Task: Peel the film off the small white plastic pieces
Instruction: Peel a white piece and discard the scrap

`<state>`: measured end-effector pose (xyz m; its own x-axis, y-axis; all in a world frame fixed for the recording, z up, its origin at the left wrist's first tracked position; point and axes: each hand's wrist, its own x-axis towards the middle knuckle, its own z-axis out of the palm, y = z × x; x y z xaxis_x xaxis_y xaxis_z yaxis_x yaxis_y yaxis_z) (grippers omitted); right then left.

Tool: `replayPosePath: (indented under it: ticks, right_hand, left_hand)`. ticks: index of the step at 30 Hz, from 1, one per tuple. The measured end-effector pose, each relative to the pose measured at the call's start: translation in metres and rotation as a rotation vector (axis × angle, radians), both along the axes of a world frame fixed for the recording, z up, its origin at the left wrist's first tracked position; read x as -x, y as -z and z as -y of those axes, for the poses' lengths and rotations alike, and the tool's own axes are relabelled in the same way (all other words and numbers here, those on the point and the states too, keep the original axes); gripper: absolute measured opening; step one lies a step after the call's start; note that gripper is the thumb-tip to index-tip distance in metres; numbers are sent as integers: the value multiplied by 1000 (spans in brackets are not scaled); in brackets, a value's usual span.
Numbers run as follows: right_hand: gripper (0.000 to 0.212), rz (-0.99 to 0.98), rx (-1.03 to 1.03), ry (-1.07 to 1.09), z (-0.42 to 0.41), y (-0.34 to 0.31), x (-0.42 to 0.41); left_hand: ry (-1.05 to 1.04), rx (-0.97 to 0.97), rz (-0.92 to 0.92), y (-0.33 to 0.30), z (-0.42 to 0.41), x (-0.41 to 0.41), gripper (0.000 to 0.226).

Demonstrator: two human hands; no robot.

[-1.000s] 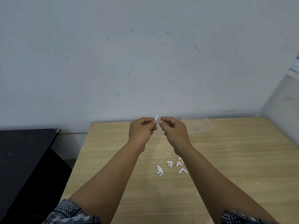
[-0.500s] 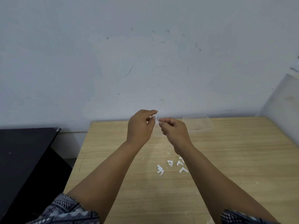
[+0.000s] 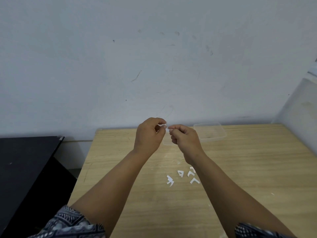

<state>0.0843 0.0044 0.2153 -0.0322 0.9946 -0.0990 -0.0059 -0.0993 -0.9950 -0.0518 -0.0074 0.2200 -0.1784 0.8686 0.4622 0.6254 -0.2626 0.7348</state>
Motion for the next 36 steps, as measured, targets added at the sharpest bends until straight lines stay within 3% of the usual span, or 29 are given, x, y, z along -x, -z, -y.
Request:
replayPosePath:
  ticks: [5,11,18,26,36]
  right_hand:
    - [13,-2,-10,-13,0,-2,-1]
    - [13,-24,-22,-13,2,-2,0]
    - [16,-88,-67,-6,2,-3,-2]
    - [23,240,-418,149,5,-12,0]
    - [14,454,-757,172,-2,-25,-4]
  left_hand:
    - [14,12,-36,-2,0,2,19]
    - [14,10,-39,-1,2,1,10]
    - [-7,141,258,-16,5,-3,30]
    - [86,235,543,-29,6,-8,17]
    - [168,251,629,-36,6,-8,23]
